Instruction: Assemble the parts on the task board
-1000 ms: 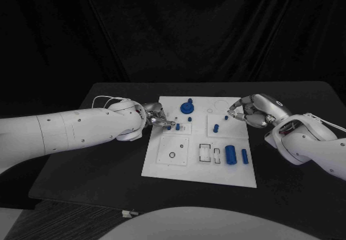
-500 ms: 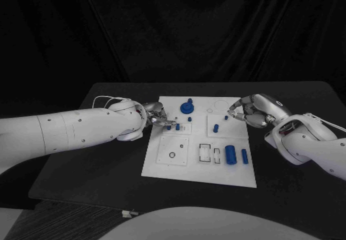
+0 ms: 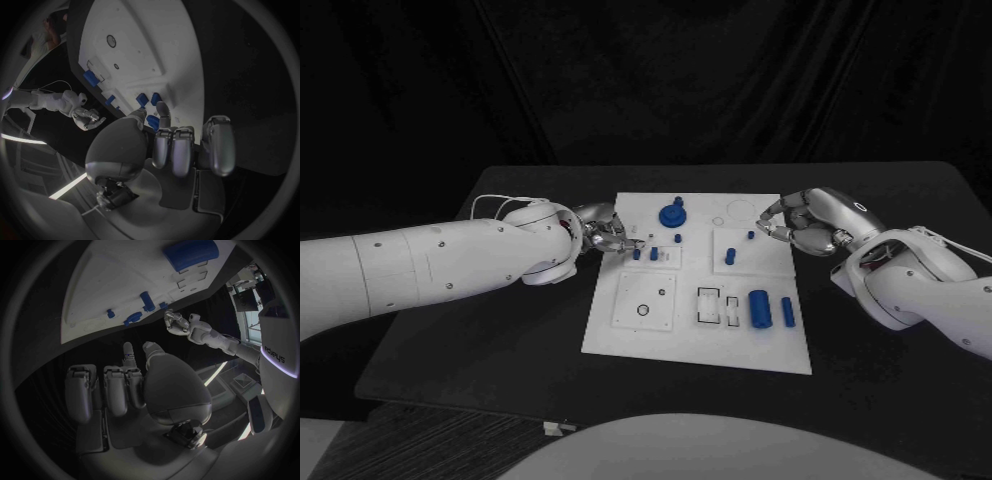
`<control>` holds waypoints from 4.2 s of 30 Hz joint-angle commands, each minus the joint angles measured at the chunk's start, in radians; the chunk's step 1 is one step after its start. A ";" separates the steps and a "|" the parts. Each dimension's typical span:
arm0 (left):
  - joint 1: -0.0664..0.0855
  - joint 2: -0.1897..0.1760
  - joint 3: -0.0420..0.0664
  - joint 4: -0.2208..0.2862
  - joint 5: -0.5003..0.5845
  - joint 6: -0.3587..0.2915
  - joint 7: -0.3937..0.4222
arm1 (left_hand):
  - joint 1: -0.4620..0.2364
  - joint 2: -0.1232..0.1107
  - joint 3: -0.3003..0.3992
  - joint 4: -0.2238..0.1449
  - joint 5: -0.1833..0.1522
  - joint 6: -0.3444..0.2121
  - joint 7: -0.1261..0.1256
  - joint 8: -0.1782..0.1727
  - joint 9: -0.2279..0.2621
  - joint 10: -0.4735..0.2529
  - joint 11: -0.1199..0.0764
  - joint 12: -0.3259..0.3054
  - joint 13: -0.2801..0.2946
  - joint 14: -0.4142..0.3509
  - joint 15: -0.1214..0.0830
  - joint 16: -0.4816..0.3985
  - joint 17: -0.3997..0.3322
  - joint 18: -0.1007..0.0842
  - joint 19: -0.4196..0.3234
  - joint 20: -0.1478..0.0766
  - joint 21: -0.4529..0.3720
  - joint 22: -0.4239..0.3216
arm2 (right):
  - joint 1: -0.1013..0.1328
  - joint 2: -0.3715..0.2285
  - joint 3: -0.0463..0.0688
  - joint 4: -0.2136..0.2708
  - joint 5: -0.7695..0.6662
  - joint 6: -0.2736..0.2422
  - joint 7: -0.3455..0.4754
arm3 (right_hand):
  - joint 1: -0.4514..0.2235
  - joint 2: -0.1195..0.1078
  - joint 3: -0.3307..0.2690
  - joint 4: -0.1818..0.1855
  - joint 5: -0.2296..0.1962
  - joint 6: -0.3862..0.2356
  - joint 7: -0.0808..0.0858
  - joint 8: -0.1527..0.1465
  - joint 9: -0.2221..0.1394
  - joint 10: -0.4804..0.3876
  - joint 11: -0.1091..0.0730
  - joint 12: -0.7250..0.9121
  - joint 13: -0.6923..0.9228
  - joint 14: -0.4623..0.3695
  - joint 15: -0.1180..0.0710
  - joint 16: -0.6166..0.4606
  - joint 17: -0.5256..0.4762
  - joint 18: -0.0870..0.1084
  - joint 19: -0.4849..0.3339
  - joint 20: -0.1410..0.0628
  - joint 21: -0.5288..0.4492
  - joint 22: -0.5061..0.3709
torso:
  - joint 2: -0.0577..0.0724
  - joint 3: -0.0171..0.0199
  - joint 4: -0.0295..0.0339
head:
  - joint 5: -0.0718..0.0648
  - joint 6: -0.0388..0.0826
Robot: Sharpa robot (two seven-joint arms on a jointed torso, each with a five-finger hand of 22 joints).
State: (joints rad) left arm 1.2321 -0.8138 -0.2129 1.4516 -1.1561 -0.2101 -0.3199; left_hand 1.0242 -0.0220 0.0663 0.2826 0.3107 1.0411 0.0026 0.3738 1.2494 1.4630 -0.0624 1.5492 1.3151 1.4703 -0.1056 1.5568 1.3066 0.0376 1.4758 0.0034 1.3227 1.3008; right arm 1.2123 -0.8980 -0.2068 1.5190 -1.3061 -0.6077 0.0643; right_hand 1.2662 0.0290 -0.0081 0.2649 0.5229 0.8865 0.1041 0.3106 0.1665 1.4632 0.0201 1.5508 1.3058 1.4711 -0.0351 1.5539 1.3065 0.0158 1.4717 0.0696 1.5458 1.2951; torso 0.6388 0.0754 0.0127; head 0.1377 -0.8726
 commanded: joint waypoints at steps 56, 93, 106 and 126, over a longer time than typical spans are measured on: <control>0.075 0.196 0.001 -0.213 -0.401 -0.083 0.600 | 0.483 -0.133 0.226 -0.117 -0.066 -0.140 0.089 -0.310 -0.915 -0.661 0.121 -1.202 -0.996 0.038 0.072 -0.090 0.108 0.027 -0.042 0.071 -0.058 0.184 | 0.081 -0.054 0.001 0.134 -0.006 -0.055 -0.016 | 0.014 -0.015 0.047 0.022 0.005 0.017 -0.005 -0.019 0.019 0.085 -0.004 -0.037 0.217 0.090 -0.014 -0.008 0.223 0.009 0.049 -0.007 -0.058 0.242 | 0.020 -0.0513 0.0033 | -0.027 0.000; 0.054 0.291 0.001 -0.318 -0.401 0.003 0.527 | 0.422 -0.151 0.255 -0.122 -0.094 -0.096 0.109 -0.308 -0.957 -0.582 0.127 -1.195 -1.058 0.032 0.077 -0.100 0.087 0.029 -0.044 0.077 -0.070 0.181 | 0.079 -0.032 0.001 0.123 -0.006 -0.057 -0.011 | 0.017 -0.016 0.049 0.021 0.006 0.016 -0.005 -0.021 0.019 0.089 -0.005 -0.026 0.226 0.091 -0.015 -0.007 0.225 0.009 0.050 -0.008 -0.057 0.243 | 0.014 -0.0536 0.0024 | -0.031 0.000; 0.043 0.306 0.001 -0.341 -0.401 0.010 0.524 | 0.418 -0.145 0.264 -0.127 -0.091 -0.105 0.096 -0.308 -0.971 -0.567 0.128 -1.192 -1.067 0.030 0.079 -0.102 0.081 0.030 -0.046 0.079 -0.075 0.180 | 0.079 -0.028 0.001 0.121 -0.006 -0.056 -0.011 | 0.017 -0.016 0.049 0.021 0.006 0.015 -0.005 -0.021 0.019 0.091 -0.005 -0.024 0.228 0.091 -0.015 -0.006 0.226 0.008 0.051 -0.008 -0.056 0.243 | 0.014 -0.0540 0.0024 | -0.030 0.000; 0.022 0.335 0.001 -0.387 -0.401 0.015 0.524 | 0.422 -0.130 0.296 -0.147 -0.071 -0.057 0.083 -0.298 -0.979 -0.519 0.122 -1.194 -1.087 0.029 0.076 -0.107 0.071 0.031 -0.046 0.077 -0.081 0.179 | 0.077 -0.027 0.001 0.121 -0.006 -0.056 -0.011 | 0.018 -0.016 0.050 0.021 0.007 0.015 -0.006 -0.021 0.019 0.092 -0.005 -0.021 0.230 0.091 -0.015 -0.006 0.226 0.008 0.051 -0.008 -0.056 0.243 | 0.013 -0.0536 0.0026 | -0.032 0.000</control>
State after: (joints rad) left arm 1.2571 -0.4821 -0.2125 1.0677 -1.5539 -0.2075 0.1995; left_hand 1.4568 -0.1707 0.3219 0.1515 0.2248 0.9724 0.0890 0.0736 0.2830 0.9413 0.0591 0.3446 0.2376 1.4652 -0.0351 1.4521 1.3066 0.0383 1.4246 0.0804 1.2485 1.3007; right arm 1.2910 -0.9257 -0.2067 1.6398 -1.3061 -0.6617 0.0669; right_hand 1.2660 0.0288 0.0071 0.2801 0.5223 0.8988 0.1021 0.3017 0.1711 1.4632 0.0198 1.5296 1.3059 1.4632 -0.0431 1.5535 1.3065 0.0162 1.4666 0.0642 1.5004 1.2951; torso 0.6523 0.0215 0.0152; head 0.1053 -0.8726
